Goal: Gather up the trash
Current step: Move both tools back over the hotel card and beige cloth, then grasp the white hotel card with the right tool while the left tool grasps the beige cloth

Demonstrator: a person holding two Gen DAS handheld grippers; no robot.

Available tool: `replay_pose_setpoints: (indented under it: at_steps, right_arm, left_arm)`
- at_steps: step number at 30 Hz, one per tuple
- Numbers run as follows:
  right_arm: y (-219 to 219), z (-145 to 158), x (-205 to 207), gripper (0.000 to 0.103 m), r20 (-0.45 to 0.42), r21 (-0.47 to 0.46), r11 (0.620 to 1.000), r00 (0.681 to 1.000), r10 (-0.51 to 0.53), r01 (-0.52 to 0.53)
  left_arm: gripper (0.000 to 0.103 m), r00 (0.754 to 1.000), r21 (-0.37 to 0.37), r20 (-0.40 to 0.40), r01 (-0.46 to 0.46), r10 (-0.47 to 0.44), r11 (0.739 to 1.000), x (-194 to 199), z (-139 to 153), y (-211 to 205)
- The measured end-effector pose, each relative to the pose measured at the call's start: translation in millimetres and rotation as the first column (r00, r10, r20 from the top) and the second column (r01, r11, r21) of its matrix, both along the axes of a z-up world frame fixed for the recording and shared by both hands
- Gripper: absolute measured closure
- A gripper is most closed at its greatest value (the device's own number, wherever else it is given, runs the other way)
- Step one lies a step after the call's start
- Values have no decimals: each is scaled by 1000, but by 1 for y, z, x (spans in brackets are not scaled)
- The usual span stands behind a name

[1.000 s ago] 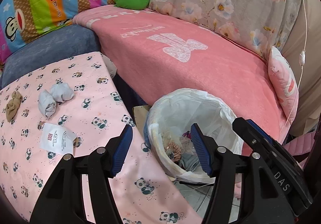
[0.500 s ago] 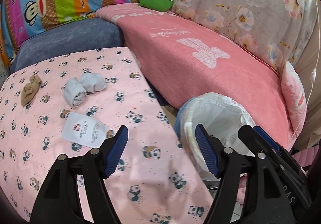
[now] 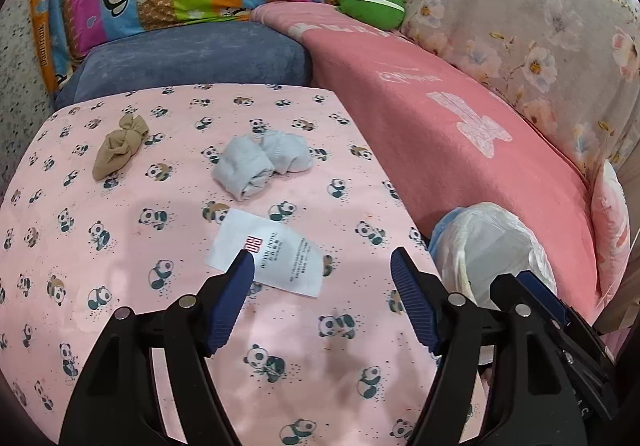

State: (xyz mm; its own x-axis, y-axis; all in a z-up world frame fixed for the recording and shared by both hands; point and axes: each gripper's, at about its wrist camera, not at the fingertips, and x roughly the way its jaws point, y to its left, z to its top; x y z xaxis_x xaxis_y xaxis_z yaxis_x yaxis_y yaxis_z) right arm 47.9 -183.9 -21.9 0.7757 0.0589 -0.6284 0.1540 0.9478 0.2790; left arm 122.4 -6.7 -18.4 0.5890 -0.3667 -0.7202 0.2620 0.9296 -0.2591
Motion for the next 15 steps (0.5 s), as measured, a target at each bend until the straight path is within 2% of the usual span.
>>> replay_pose_setpoints:
  at_steps: [11,15]
  right_arm:
    - [54,-34,45,51,-84,2,995,991,99,-100]
    - [65,-49,64,51,-117,15,993,986,115,-114]
  left_arm:
    - [28,988,20,-23,-153,153,988,32,-22,82]
    - [25,980,49,-20,-198,199,979,45,-31,107]
